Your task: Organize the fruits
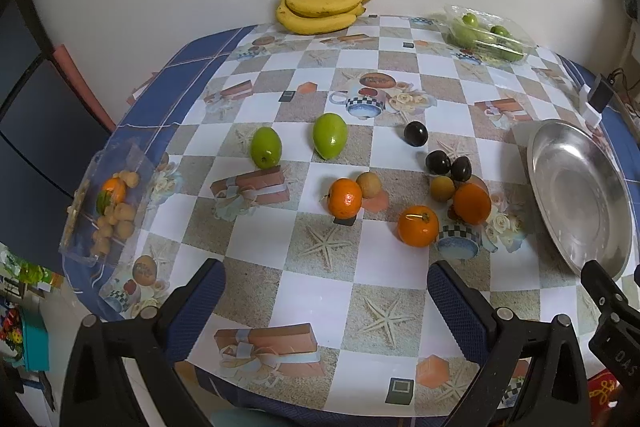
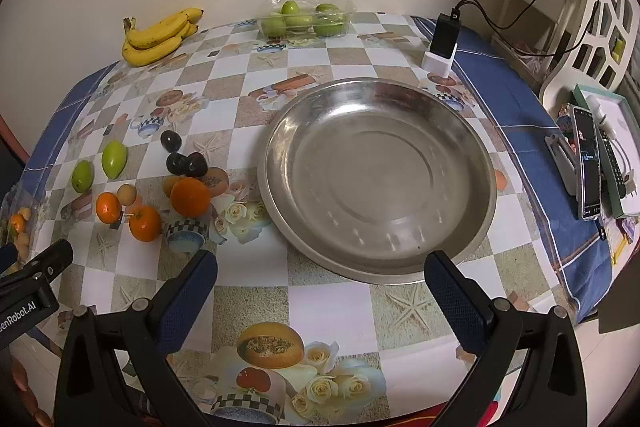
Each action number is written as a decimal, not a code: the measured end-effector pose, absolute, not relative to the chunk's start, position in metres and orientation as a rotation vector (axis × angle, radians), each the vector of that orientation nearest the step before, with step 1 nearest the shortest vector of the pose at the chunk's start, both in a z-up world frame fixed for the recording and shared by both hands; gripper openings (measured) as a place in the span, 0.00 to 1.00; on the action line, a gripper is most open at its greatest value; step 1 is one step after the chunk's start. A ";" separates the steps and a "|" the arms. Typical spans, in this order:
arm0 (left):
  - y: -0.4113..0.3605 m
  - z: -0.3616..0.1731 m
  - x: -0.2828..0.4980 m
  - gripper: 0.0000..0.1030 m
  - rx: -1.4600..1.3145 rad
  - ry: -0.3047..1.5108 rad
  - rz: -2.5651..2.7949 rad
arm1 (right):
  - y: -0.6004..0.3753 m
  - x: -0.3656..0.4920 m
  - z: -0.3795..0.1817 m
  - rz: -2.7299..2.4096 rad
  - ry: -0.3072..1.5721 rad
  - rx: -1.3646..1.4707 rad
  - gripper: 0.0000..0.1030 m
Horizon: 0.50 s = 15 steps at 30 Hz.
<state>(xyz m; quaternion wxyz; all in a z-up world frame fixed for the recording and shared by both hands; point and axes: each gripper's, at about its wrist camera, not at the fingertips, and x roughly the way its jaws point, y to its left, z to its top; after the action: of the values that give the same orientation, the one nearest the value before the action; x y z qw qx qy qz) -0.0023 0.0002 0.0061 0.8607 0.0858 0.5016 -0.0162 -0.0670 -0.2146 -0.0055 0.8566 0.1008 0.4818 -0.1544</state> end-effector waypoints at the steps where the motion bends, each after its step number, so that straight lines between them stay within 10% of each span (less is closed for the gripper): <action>1: 0.001 0.006 -0.002 0.99 0.177 1.055 -0.031 | -0.214 -0.067 -0.005 -0.324 1.013 0.210 1.00; 15: 0.005 0.004 -0.001 0.99 0.148 1.066 -0.023 | -0.212 -0.067 -0.004 -0.320 1.010 0.211 1.00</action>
<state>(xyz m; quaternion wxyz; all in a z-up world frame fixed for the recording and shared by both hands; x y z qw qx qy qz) -0.0009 0.0048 0.0040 0.8586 0.0706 0.5076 -0.0109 -0.0667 -0.2115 -0.0044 0.8577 0.1005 0.4807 -0.1523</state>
